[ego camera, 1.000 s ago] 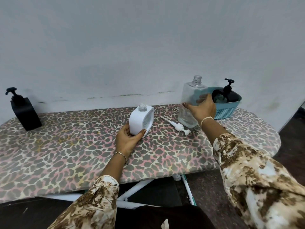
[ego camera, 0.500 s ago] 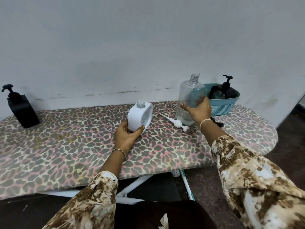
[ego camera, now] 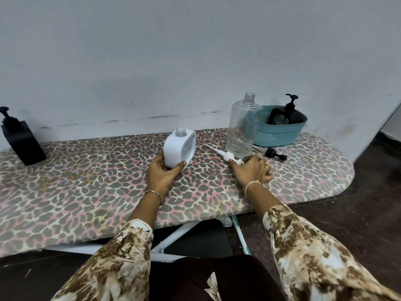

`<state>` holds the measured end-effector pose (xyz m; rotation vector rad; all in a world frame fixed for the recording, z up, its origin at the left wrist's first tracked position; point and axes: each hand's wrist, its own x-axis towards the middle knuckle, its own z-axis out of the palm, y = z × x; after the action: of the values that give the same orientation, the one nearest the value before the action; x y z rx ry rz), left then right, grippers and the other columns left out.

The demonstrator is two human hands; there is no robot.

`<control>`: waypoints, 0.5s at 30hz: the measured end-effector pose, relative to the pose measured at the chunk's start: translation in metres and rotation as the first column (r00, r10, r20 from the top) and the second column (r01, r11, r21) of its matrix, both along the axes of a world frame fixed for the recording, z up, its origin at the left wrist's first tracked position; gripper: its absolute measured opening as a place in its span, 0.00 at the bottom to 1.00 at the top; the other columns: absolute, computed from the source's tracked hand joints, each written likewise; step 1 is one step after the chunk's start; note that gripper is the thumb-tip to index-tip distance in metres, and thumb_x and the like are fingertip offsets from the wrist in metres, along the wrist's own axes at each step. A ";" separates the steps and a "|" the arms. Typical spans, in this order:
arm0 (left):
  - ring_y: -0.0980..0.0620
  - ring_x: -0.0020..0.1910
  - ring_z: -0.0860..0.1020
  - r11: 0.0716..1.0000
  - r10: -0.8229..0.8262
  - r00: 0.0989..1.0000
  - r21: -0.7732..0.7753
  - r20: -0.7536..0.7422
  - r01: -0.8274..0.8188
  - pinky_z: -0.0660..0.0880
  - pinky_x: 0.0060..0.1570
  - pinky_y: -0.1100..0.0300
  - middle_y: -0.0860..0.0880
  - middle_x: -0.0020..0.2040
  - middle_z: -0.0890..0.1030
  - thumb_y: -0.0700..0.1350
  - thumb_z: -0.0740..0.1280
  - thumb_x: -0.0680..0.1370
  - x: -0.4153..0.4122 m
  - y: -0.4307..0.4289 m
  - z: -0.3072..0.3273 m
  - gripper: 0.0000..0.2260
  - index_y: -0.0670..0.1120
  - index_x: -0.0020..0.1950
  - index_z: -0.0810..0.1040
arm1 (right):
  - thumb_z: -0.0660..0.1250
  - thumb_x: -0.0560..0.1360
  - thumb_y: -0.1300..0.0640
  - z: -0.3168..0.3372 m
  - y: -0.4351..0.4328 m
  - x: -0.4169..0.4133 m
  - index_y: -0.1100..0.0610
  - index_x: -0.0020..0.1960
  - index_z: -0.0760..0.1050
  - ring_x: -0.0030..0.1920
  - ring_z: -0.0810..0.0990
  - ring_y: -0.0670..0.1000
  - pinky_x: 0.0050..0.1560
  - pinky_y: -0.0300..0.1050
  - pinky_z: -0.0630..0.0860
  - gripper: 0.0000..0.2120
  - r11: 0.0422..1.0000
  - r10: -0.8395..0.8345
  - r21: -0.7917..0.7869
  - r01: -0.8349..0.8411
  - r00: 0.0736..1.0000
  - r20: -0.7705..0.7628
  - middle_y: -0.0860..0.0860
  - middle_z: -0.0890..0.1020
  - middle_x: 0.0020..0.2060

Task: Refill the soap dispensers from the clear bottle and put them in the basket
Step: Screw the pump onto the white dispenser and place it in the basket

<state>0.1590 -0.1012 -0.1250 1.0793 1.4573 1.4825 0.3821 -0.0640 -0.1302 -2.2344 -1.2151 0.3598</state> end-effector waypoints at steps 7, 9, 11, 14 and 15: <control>0.56 0.42 0.81 1.000 0.018 1.000 0.006 -0.020 -0.018 0.80 0.33 0.64 0.46 0.56 0.79 0.39 0.78 0.68 0.001 -0.002 0.000 0.26 0.40 0.63 0.74 | 0.69 0.74 0.44 -0.004 -0.007 -0.001 0.47 0.58 0.76 0.60 0.71 0.56 0.60 0.54 0.63 0.15 0.993 0.093 0.059 -0.098 0.992 0.083 0.53 0.75 0.57; 0.54 0.42 0.82 1.000 0.021 1.000 -0.003 -0.014 -0.021 0.81 0.34 0.62 0.45 0.57 0.79 0.39 0.78 0.67 0.000 -0.002 0.000 0.26 0.41 0.63 0.74 | 0.70 0.74 0.48 -0.004 -0.008 -0.001 0.49 0.58 0.76 0.59 0.73 0.56 0.62 0.53 0.66 0.14 0.979 0.135 0.161 -0.129 0.990 -0.028 0.54 0.74 0.58; 0.56 0.42 0.82 1.000 0.023 1.000 -0.009 -0.010 -0.023 0.81 0.36 0.61 0.45 0.58 0.79 0.39 0.78 0.67 0.000 -0.001 -0.001 0.27 0.41 0.63 0.73 | 0.70 0.75 0.55 -0.002 -0.008 -0.002 0.52 0.58 0.77 0.59 0.74 0.56 0.62 0.50 0.70 0.12 0.942 0.191 0.310 -0.130 0.966 -0.174 0.55 0.73 0.59; 0.54 0.45 0.82 1.000 0.026 0.999 -0.006 -0.032 -0.026 0.82 0.38 0.60 0.46 0.59 0.79 0.40 0.79 0.67 -0.001 0.000 -0.001 0.28 0.41 0.64 0.73 | 0.69 0.75 0.63 0.007 -0.008 -0.005 0.57 0.54 0.77 0.56 0.76 0.54 0.59 0.42 0.72 0.09 0.879 0.235 0.473 -0.070 0.925 -0.300 0.55 0.73 0.59; 0.56 0.43 0.82 1.000 0.025 0.999 -0.003 -0.038 -0.025 0.82 0.38 0.60 0.46 0.58 0.79 0.41 0.79 0.67 -0.001 0.000 0.000 0.28 0.42 0.63 0.74 | 0.69 0.74 0.65 0.013 -0.008 -0.006 0.57 0.53 0.78 0.55 0.76 0.53 0.58 0.42 0.73 0.09 0.864 0.238 0.501 -0.054 0.920 -0.311 0.55 0.74 0.58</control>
<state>0.1581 -0.1013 -0.1254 1.0962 1.5047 1.4837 0.3756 -0.0720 -0.1177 -1.5637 -1.1262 0.4494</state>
